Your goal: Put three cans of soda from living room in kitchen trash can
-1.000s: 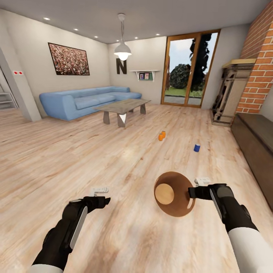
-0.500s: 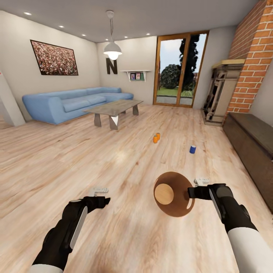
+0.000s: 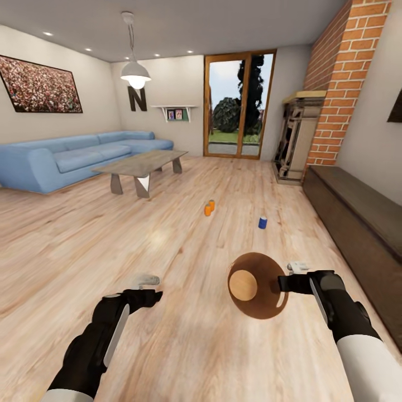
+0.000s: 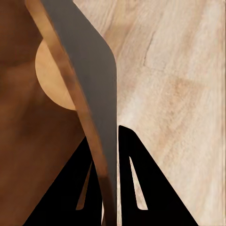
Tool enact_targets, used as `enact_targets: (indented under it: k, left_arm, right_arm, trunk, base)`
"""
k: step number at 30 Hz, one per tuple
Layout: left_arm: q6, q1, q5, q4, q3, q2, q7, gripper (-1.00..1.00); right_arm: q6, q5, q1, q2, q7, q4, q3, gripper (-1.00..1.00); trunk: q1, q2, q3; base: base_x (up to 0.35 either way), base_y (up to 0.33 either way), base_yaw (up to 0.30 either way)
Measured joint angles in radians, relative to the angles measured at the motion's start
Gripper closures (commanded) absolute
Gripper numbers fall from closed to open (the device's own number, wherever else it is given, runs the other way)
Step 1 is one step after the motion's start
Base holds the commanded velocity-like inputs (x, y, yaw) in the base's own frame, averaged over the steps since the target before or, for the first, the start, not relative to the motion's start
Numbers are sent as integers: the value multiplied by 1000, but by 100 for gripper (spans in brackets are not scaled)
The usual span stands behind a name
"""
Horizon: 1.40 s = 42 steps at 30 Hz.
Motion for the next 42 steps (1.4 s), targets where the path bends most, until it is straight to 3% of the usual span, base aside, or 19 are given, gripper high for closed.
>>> enact_targets:
  k: [16, 26, 33, 37, 42]
  left_arm:
    - [-1, 0, -1, 7, -22, -2, 2, -100]
    - [-1, 0, 2, 21, -33, -1, 2, -100]
    - [-2, 0, 2, 21, -33, -1, 2, -100]
    - [-2, 0, 2, 22, -33, -1, 2, -100]
    - [-2, 0, 5, 21, -33, -1, 1, -100]
  right_arm:
    - [-1, -1, 0, 4, -8, 2, 4, 100]
    - [-113, -3, 13, 1, -8, 11, 3, 100]
    - [-129, -2, 15, 0, 1, 8, -9, 100]
    - [-101, -8, 15, 5, 4, 2, -8, 100]
    - [32, -1, 15, 5, 2, 8, -1, 100]
  trunk:
    - [0, 0, 17]
    - [0, 0, 28]
    - [0, 0, 32]
    - [0, 0, 32]
    - [0, 0, 32]
  base:
    - [233, -224, -198]
    - [214, -248, -167]
    - [238, -214, -47]
    - [256, -194, -5]
    - [257, -192, -1]
